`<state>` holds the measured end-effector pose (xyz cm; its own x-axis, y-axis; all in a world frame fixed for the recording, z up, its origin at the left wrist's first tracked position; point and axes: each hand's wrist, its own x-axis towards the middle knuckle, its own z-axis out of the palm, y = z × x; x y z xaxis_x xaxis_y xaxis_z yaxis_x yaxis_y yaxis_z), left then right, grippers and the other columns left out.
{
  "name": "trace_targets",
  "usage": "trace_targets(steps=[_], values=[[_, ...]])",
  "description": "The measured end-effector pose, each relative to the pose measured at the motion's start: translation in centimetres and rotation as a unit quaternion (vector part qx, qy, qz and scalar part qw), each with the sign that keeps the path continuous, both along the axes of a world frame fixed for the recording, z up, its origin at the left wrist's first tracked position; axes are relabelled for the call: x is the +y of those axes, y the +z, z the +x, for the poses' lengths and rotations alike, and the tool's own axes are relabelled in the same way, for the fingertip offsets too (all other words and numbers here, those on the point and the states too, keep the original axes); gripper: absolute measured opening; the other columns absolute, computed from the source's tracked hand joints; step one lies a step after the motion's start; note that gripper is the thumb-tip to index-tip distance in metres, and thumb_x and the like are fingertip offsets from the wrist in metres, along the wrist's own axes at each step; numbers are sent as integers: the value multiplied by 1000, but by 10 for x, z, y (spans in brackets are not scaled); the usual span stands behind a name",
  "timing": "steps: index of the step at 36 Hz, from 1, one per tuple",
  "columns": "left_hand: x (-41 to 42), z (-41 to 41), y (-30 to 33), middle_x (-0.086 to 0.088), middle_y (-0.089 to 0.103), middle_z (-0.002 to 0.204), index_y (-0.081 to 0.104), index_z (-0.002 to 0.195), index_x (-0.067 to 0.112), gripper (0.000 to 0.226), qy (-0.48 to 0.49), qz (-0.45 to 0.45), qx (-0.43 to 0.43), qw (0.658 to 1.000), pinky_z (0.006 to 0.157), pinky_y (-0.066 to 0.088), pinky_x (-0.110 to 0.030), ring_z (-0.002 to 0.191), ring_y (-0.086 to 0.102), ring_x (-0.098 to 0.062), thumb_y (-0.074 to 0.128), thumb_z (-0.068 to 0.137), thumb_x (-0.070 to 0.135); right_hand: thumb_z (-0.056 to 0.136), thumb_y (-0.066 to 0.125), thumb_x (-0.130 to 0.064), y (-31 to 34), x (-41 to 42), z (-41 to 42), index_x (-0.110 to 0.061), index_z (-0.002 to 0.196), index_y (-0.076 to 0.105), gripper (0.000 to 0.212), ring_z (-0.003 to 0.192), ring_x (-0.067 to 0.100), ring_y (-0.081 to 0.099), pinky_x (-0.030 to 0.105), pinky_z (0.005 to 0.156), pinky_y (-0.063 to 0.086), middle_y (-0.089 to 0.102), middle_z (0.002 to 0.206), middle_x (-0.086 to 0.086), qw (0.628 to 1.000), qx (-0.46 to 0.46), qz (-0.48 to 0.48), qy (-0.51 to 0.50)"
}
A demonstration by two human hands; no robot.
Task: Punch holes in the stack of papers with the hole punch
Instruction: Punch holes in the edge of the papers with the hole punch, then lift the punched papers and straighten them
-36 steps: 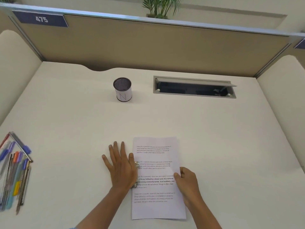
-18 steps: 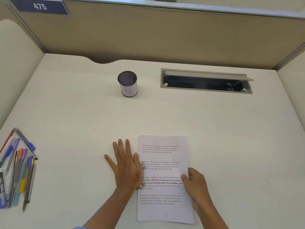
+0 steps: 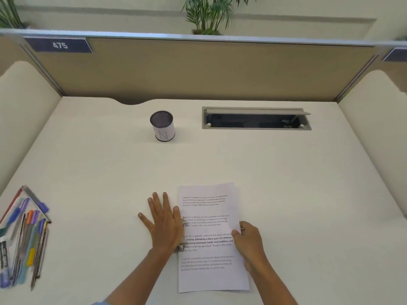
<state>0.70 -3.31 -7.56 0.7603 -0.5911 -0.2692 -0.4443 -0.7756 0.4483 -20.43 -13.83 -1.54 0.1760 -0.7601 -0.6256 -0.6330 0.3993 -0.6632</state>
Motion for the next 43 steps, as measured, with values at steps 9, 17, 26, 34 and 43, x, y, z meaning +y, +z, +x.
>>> trace_targets(steps=[9,17,26,34,43], values=[[-3,-5,14,-7,-11,180,10,171,21,63,9,-6,25,1000,127,-12,-69,166,-15,-23,24,112,39,95,55,0,-2,-4,-7,-7,80,68,21,62,14,60,19,54,47,73,76,1,1000,-7,2,-2],[-1,-7,16,-7,-6,181,12,170,18,68,15,-20,31,999,128,-11,-70,166,-14,-24,17,111,51,94,56,1,7,-13,-26,-1,92,73,18,71,21,67,27,62,52,79,92,13,999,-23,-2,-39],[-1,-27,53,-6,28,175,22,165,12,79,-81,-230,-53,968,132,-2,-65,168,3,-20,32,104,61,94,58,0,33,-21,-55,-15,90,78,25,74,21,78,27,57,61,82,83,0,995,-61,-25,-77],[-22,-83,101,20,35,166,-6,166,44,113,-62,-403,229,884,104,57,-22,148,49,0,77,90,39,103,61,-7,67,-18,-73,-20,101,77,20,81,15,81,28,65,64,85,93,-4,976,-172,-104,-86],[-60,-83,151,7,81,117,74,119,38,22,-85,-433,294,848,79,68,-31,105,79,-19,74,99,29,104,68,-18,103,-31,-89,-31,98,78,17,90,19,80,36,78,66,84,100,-4,930,-263,-230,-110]])
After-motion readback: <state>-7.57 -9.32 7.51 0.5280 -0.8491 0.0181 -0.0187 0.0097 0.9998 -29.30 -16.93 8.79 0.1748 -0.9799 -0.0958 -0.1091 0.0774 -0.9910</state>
